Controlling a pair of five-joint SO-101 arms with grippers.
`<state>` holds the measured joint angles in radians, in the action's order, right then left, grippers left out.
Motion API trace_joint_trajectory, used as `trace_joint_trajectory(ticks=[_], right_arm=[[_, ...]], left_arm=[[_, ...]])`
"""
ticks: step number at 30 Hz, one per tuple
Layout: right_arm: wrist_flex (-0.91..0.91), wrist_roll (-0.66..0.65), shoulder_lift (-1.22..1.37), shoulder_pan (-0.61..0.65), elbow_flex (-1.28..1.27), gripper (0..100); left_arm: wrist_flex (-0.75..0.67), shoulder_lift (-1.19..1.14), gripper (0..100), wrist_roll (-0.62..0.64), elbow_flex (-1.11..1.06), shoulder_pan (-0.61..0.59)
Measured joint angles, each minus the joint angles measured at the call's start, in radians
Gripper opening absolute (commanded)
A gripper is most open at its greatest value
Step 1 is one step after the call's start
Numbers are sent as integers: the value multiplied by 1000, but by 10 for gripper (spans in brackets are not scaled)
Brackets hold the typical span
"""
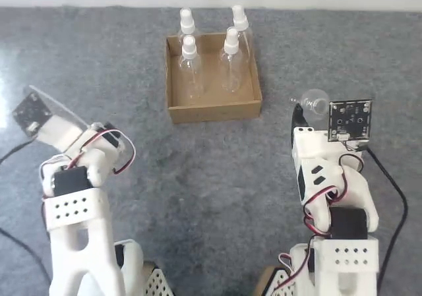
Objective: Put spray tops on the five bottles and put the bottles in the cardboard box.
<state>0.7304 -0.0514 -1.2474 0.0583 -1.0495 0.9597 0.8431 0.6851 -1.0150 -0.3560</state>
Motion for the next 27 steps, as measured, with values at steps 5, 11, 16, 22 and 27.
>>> trace_joint_trajectory(ticks=[5, 11, 16, 22, 27], right_arm=[[0, 0, 0, 0, 0, 69], [0, 0, 0, 0, 0, 69], [0, 0, 0, 0, 0, 69], [0, 0, 0, 0, 0, 69], [0, 0, 0, 0, 0, 69]], left_arm=[[-133, 0, 117, 120, -92, 0], [-293, 0, 209, 135, -160, -6], [-288, 0, 272, 141, -161, -6], [-207, 0, 272, 161, -161, -6], [-189, 0, 272, 161, -161, -6]])
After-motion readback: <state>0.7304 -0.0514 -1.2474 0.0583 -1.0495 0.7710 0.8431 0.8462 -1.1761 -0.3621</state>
